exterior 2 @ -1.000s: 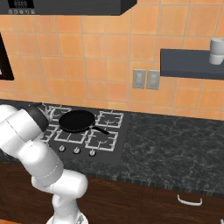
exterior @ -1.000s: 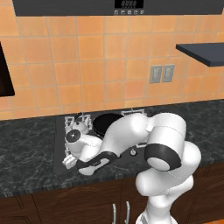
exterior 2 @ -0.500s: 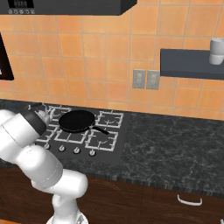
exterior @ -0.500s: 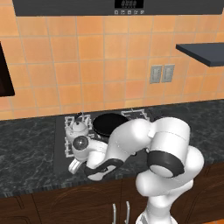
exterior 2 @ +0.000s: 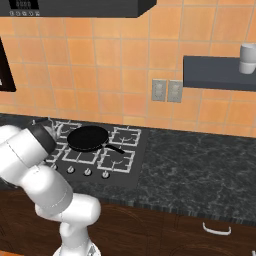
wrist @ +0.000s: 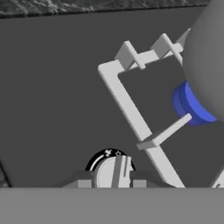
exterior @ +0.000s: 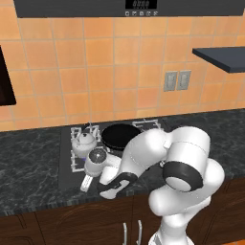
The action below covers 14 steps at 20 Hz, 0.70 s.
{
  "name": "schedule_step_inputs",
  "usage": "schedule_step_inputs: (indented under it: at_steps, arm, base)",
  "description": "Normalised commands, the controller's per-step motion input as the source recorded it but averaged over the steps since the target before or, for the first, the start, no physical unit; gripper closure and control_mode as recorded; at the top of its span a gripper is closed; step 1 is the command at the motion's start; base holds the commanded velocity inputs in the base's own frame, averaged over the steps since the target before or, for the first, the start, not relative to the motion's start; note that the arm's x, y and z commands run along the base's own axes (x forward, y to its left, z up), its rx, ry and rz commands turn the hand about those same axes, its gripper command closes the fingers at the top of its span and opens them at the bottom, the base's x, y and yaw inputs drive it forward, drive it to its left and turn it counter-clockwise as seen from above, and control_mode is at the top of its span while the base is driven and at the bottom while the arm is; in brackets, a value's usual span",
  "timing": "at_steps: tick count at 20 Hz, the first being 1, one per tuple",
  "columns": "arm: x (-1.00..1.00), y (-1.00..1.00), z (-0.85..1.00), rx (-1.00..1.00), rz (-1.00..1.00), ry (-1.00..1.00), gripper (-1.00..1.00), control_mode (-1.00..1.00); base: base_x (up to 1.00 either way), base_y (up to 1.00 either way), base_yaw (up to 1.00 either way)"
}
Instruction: Pick the kettle from the counter and place it on a stove burner. Then turn the burner on.
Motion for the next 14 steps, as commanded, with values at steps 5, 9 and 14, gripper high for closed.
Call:
schedule_step_inputs:
  at_steps: [5, 9, 14]
  arm:
    - [0.0, 0.0, 0.2, 0.0, 0.0, -0.03, -1.0, -1.0]
    - [0.0, 0.0, 0.83, 0.0, -0.01, -0.17, -1.0, -1.0]
    - [-0.5, -0.4, 1.0, 0.02, -0.02, -0.25, -1.0, -1.0]
  base:
    - [0.0, 0.0, 0.0]
    - [0.0, 0.0, 0.0]
    - [0.0, 0.0, 0.0]
